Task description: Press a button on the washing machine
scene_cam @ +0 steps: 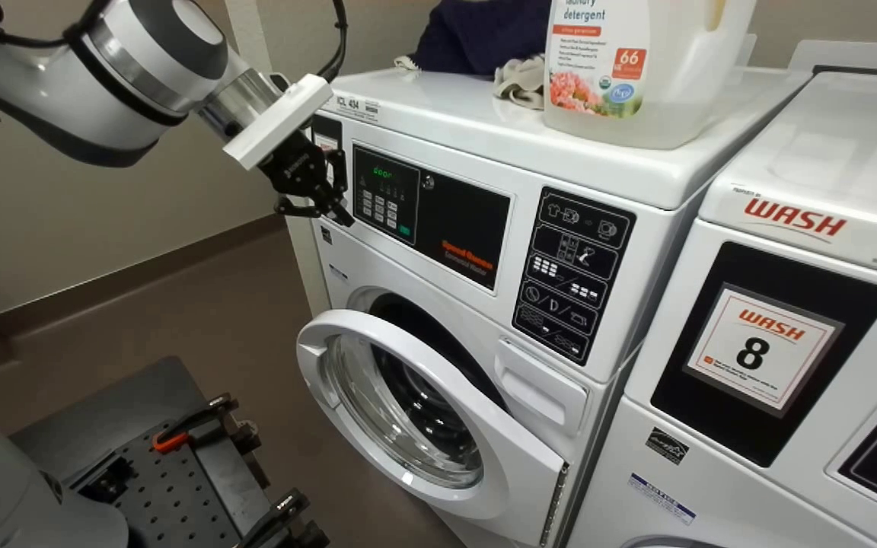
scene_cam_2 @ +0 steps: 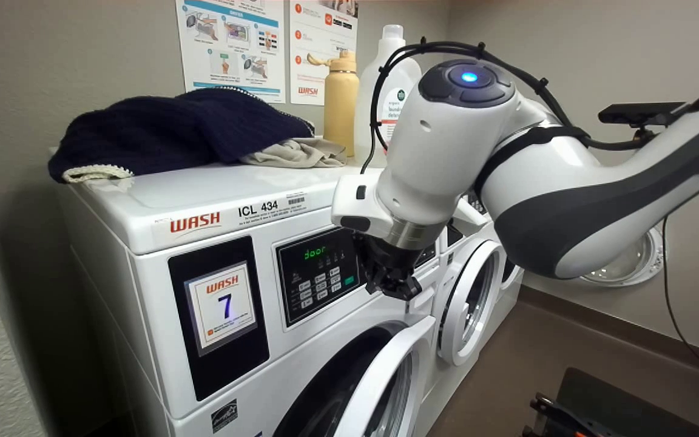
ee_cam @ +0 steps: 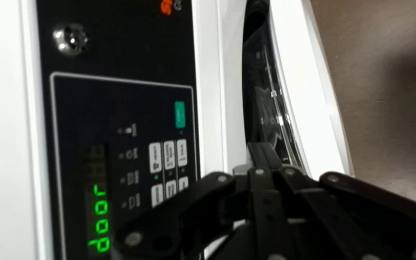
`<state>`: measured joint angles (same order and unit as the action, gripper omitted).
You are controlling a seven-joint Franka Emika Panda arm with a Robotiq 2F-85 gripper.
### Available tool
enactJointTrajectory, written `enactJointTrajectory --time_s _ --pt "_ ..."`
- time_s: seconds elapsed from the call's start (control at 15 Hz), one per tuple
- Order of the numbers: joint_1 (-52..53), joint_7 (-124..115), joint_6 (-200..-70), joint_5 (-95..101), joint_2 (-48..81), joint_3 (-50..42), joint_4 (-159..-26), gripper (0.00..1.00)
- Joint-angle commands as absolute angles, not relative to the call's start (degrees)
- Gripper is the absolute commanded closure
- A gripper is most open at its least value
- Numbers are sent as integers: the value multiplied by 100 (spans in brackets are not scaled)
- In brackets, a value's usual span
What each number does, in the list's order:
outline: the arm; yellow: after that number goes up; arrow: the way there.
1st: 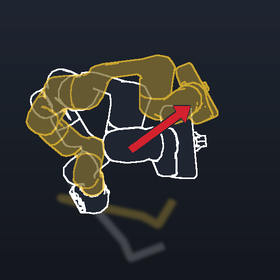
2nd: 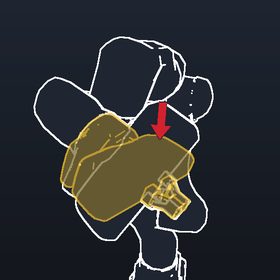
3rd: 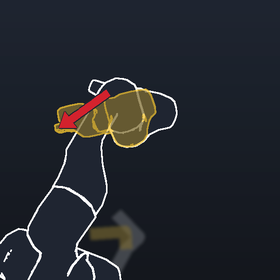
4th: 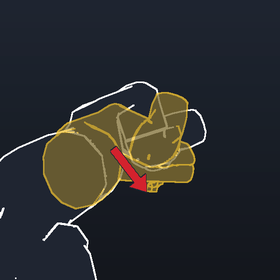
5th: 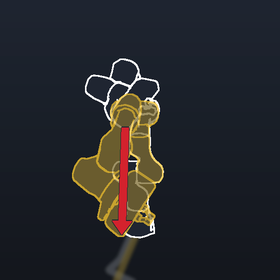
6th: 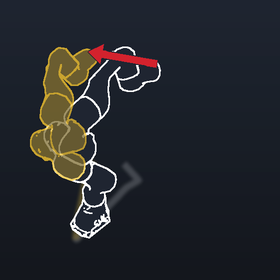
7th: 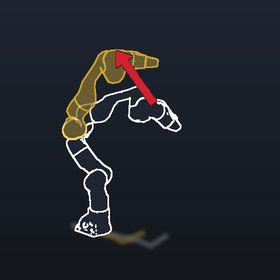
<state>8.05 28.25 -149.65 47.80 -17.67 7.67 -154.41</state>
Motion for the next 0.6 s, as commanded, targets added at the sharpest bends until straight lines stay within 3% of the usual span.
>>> enactJointTrajectory --time_s 0.0,0.53 --pt "856 2761 -15589 5183 -1838 700 -15541 100" --pt "1273 2892 -16505 3934 -2199 332 -15959 100"
